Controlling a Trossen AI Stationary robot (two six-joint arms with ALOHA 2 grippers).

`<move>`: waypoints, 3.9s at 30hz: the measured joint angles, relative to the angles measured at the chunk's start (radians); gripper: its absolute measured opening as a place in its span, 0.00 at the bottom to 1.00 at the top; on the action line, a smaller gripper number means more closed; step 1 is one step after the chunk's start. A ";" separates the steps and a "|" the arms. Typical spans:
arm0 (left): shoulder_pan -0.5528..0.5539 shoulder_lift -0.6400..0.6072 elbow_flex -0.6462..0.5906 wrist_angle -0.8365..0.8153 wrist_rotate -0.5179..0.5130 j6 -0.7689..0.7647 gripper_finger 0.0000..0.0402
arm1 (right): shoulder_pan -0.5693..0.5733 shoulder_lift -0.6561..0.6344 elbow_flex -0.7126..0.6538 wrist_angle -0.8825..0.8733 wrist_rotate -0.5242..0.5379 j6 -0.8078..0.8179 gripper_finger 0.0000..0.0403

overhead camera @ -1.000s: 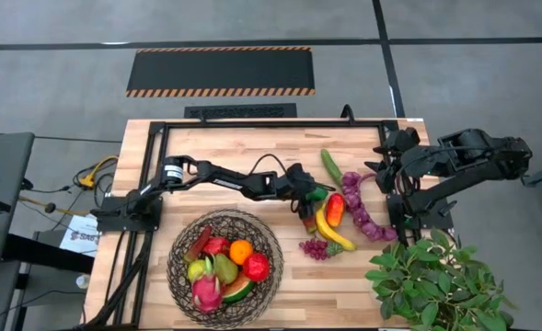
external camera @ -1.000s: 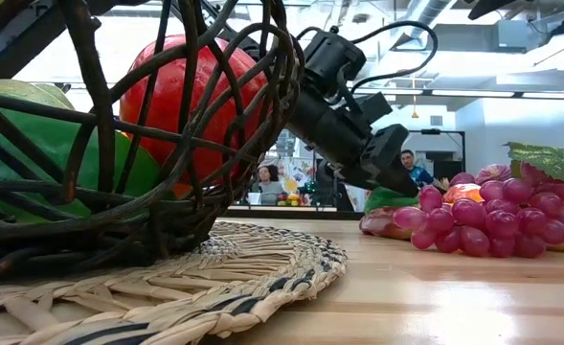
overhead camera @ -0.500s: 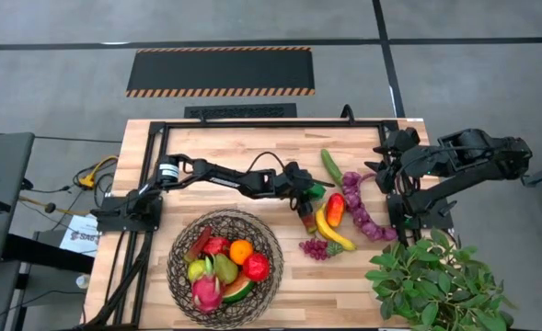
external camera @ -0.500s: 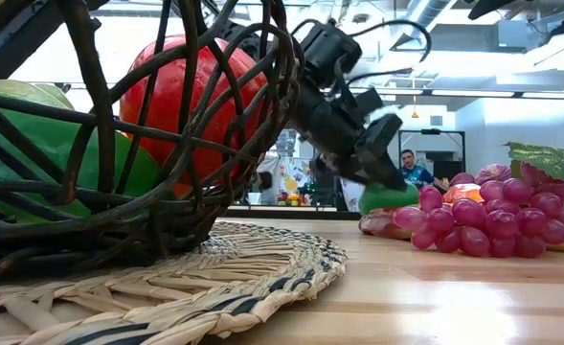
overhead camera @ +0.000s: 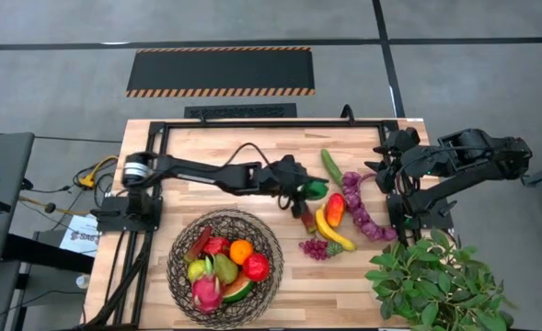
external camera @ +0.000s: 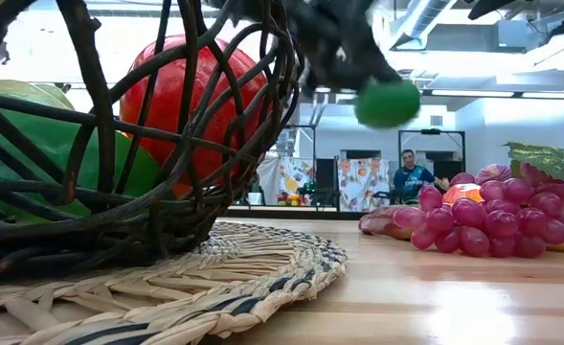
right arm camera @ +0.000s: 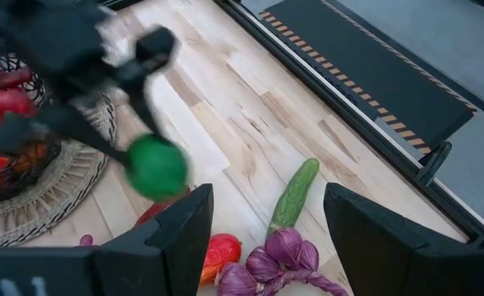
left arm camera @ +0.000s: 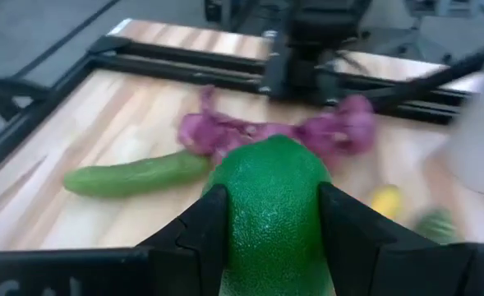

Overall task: Build produce basket
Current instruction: Put the lime into the woven basket, then put the mango into the woven basket

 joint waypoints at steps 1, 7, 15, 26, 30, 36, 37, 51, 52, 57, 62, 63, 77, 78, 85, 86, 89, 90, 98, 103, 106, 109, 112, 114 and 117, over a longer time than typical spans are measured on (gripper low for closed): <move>-0.014 -0.025 0.000 -0.025 0.004 -0.001 0.34 | 0.000 0.000 0.000 0.000 0.000 0.000 0.63; -0.124 -0.188 0.001 -0.302 -0.001 -0.079 0.34 | 0.000 0.000 0.000 0.000 0.001 0.000 0.63; -0.341 -0.306 0.001 -0.727 -0.196 -0.432 0.34 | 0.000 0.000 0.000 0.000 0.003 0.000 0.63; -0.598 -0.333 0.001 -1.156 -0.445 -1.056 0.35 | 0.000 0.000 0.000 0.000 0.008 0.001 0.63; -0.653 -0.333 0.001 -1.226 -0.485 -1.179 0.35 | 0.000 0.000 0.000 0.000 0.008 0.002 0.63; -0.699 -0.333 -0.019 -1.301 -0.485 -1.294 0.35 | 0.000 0.000 0.000 0.000 0.014 0.003 0.63; -0.704 -0.333 -0.025 -1.303 -0.472 -1.319 0.35 | 0.000 0.000 0.000 0.000 0.020 0.002 0.63; -0.880 -0.319 -0.041 -1.351 -0.337 -1.751 0.35 | 0.000 0.000 0.000 0.000 0.023 -0.001 0.63; -0.888 -0.317 -0.041 -1.355 -0.325 -1.771 0.35 | 0.000 0.000 0.000 0.000 0.023 0.000 0.63; -0.902 -0.301 -0.042 -1.379 -0.266 -1.913 0.35 | 0.000 0.000 0.000 0.000 0.023 0.000 0.63; -0.903 -0.303 -0.042 -1.372 -0.173 -2.023 0.35 | 0.000 0.000 0.000 0.000 0.023 0.000 0.63; -0.903 -0.303 -0.042 -1.375 -0.147 -2.039 0.36 | 0.000 0.000 0.000 0.000 0.023 0.000 0.63; -0.895 -0.303 -0.052 -1.370 -0.120 -2.037 0.69 | 0.000 0.000 0.000 0.000 0.026 -0.009 0.63; -0.893 -0.303 -0.048 -1.389 -0.142 -2.031 0.70 | 0.000 0.000 0.000 0.000 0.027 -0.010 0.63; -0.790 -0.342 0.021 -1.491 -0.511 -1.771 0.72 | 0.000 0.000 0.000 0.000 0.033 -0.011 0.63; -0.763 -0.348 0.026 -1.491 -0.588 -1.713 0.72 | 0.000 0.000 0.000 0.000 0.033 -0.011 0.63; -0.658 -0.354 0.036 -1.429 -0.812 -1.509 0.72 | 0.000 0.000 0.000 0.000 0.033 -0.011 0.63; -0.621 -0.354 0.036 -1.381 -0.865 -1.429 0.72 | 0.000 0.000 0.000 0.000 0.033 -0.011 0.63; -0.325 -0.352 -0.114 -0.425 -0.797 -0.480 0.72 | 0.000 0.000 0.000 0.000 0.033 -0.008 0.63; -0.188 -0.348 -0.267 0.122 -0.567 -0.241 0.72 | 0.000 0.000 0.000 0.000 0.032 -0.008 0.63; -0.127 -0.309 -0.320 0.243 -0.534 -0.249 0.72 | 0.000 0.000 0.000 0.000 0.032 -0.008 0.63; -0.095 -0.219 -0.322 0.292 -0.474 -0.274 0.72 | 0.000 0.001 0.000 0.000 0.032 -0.008 0.63; -0.085 -0.114 -0.301 0.390 -0.401 -0.282 0.72 | 0.000 0.001 0.000 0.000 0.032 -0.008 0.63; -0.085 -0.043 -0.254 0.406 -0.395 -0.279 0.72 | 0.000 0.001 0.000 0.000 0.032 -0.008 0.63; -0.085 0.070 -0.151 0.385 -0.398 -0.270 0.72 | 0.000 0.001 0.000 0.000 0.032 -0.005 0.63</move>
